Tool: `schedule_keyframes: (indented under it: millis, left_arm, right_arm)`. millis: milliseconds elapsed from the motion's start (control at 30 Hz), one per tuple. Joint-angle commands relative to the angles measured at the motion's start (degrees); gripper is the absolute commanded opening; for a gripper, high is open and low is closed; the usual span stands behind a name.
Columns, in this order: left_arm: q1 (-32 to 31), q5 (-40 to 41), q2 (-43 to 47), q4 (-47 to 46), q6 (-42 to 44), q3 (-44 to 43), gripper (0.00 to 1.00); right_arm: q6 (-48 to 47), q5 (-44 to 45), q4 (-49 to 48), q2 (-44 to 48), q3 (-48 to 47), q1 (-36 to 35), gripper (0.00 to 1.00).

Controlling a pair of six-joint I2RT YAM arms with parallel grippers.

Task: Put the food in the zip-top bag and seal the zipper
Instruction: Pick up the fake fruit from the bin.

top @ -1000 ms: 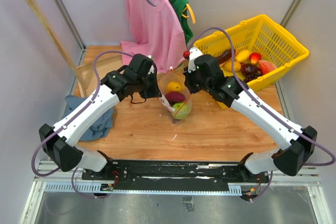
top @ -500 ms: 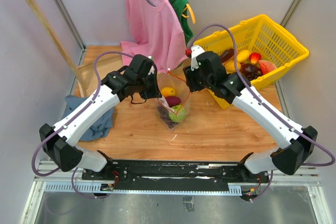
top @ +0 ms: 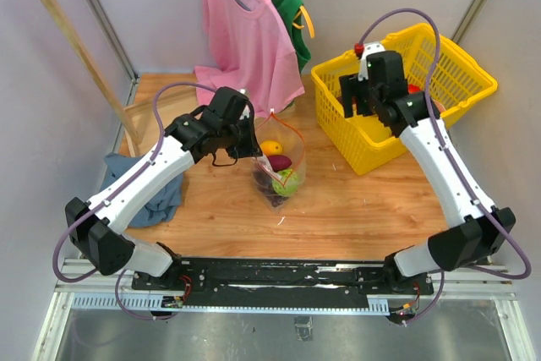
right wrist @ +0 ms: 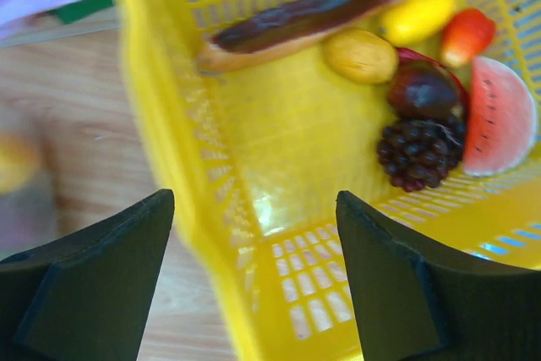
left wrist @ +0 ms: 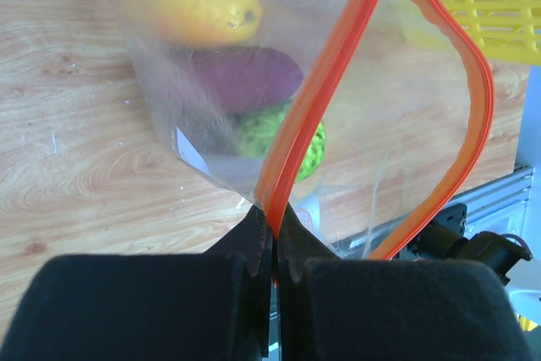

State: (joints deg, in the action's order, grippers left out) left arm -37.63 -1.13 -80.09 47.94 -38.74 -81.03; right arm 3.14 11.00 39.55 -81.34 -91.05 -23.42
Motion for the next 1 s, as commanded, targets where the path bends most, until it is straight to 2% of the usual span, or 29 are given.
schedule_keyframes:
  millis: [0, 233, 533, 767, 967]
  left_arm:
    - [0.0, -0.9, -0.6, -2.3, 1.1, -0.4, 0.00]
    - [0.0, -1.6, -0.2, -2.7, 1.1, -0.3, 0.00]
    - [0.0, -2.1, -0.5, -3.1, 1.5, 0.0, 0.00]
    - [0.0, -1.9, -0.5, -3.0, 2.0, 0.7, 0.00]
    - [0.0, -1.8, -0.8, -3.2, 1.7, 1.0, 0.00]
  right_arm:
    - [0.4, -0.2, 1.7, -4.5, -2.9, 8.4, 0.80]
    - [0.2, 1.2, -0.4, -14.0, -5.0, 17.7, 0.91]
    - [-1.2, 5.9, 0.4, -27.9, -9.5, 23.7, 1.00]
    - [-1.5, 8.0, 2.8, -37.3, -12.7, 26.3, 0.98]
    - [-2.0, 0.8, 6.6, -43.0, -15.5, 27.9, 0.98]
